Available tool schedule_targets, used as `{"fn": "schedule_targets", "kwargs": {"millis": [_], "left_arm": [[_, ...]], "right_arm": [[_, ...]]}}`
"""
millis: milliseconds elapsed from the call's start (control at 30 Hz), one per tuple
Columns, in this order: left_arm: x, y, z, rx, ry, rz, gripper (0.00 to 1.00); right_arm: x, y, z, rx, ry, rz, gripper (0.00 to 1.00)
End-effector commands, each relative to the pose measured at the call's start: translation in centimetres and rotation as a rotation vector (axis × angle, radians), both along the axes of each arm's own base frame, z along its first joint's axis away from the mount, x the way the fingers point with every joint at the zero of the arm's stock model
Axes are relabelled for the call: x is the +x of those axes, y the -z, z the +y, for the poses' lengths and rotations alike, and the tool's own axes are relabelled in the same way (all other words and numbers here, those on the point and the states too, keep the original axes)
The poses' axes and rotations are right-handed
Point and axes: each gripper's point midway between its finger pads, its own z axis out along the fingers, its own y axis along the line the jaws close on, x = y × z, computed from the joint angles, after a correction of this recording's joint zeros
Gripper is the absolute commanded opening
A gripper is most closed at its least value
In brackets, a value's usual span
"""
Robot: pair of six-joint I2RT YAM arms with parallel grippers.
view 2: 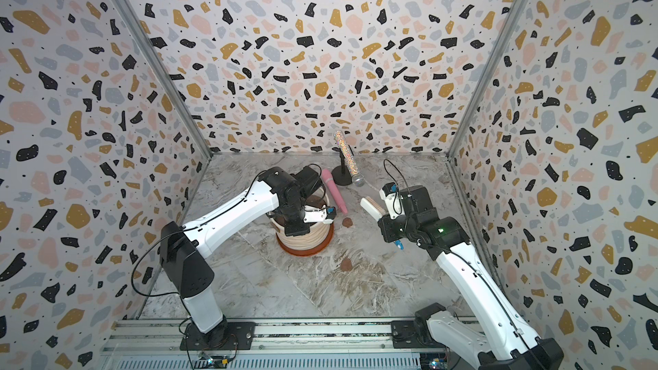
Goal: Scrub the dried mud off the ceramic pot
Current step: Rotate the pot on the tray.
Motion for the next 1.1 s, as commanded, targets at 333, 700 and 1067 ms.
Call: {"fn": "schedule_targets", "kwargs": {"millis": [333,700,1067], "left_arm": [[-4.1,-6.9,0.1,-0.104,-0.020,-0.025,0.00],[-7.4,-4.3,-1.0,-0.093,0.052,0.029,0.00],[-4.9,-0.6,-1.8,-0.075,-0.126,-0.047,0.00]], "right_arm": [[0.2,-0.4,-0.1,-0.002,-0.005,-0.034,0.00],[0.1,1.3,0.7,0.024,-0.020,0.030,0.00],[0.5,1.4,1.3,0.058,-0.017,0.055,0.00]]}}
